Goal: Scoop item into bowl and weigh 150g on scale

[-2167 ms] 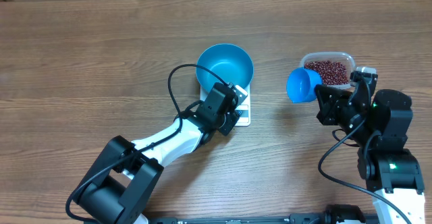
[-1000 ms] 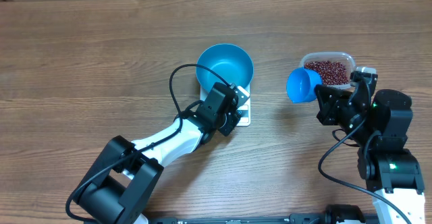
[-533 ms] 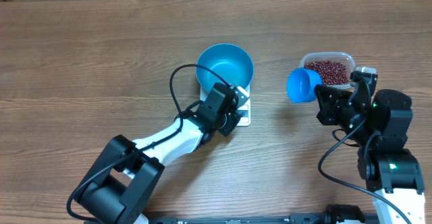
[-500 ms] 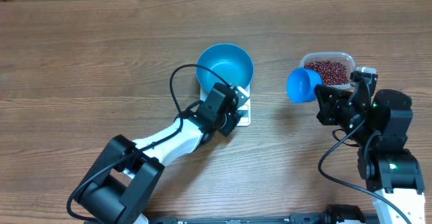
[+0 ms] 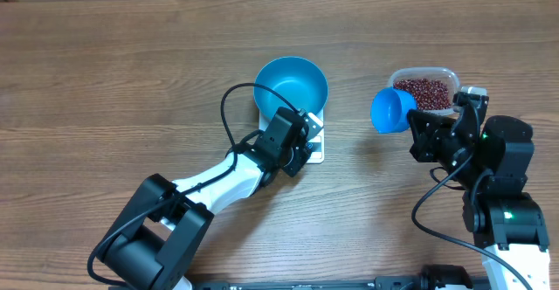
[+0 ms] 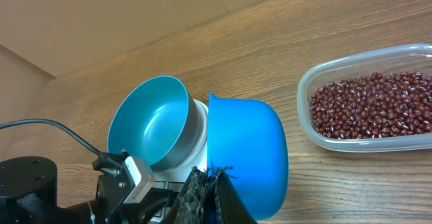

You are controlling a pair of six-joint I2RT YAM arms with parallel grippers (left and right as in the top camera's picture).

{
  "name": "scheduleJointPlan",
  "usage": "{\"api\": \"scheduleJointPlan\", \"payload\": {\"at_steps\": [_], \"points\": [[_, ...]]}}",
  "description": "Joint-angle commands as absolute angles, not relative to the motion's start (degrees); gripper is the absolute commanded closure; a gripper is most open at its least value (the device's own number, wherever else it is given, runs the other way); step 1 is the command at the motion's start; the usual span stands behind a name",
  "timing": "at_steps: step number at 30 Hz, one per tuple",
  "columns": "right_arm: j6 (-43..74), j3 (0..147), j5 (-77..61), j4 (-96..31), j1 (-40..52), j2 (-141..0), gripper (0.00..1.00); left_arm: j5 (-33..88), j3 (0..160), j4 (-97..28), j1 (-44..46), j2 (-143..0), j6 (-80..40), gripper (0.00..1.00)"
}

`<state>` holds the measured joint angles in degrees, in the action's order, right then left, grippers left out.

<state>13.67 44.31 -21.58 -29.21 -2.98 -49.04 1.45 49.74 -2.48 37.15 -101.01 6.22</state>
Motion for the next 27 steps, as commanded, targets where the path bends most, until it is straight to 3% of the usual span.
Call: {"api": "scheduleJointPlan", "payload": {"at_steps": [1, 27], "points": [[13.43, 45.50, -21.02, -28.88, -3.18, -48.95, 0.96, 1.45, 49.54, -2.28, 37.52, -101.91, 7.31, 0.96], [13.43, 45.50, -21.02, -28.91, -3.18, -48.95, 0.96, -0.62, 49.52, -2.31, 37.10, -103.61, 6.13, 0.96]]}}
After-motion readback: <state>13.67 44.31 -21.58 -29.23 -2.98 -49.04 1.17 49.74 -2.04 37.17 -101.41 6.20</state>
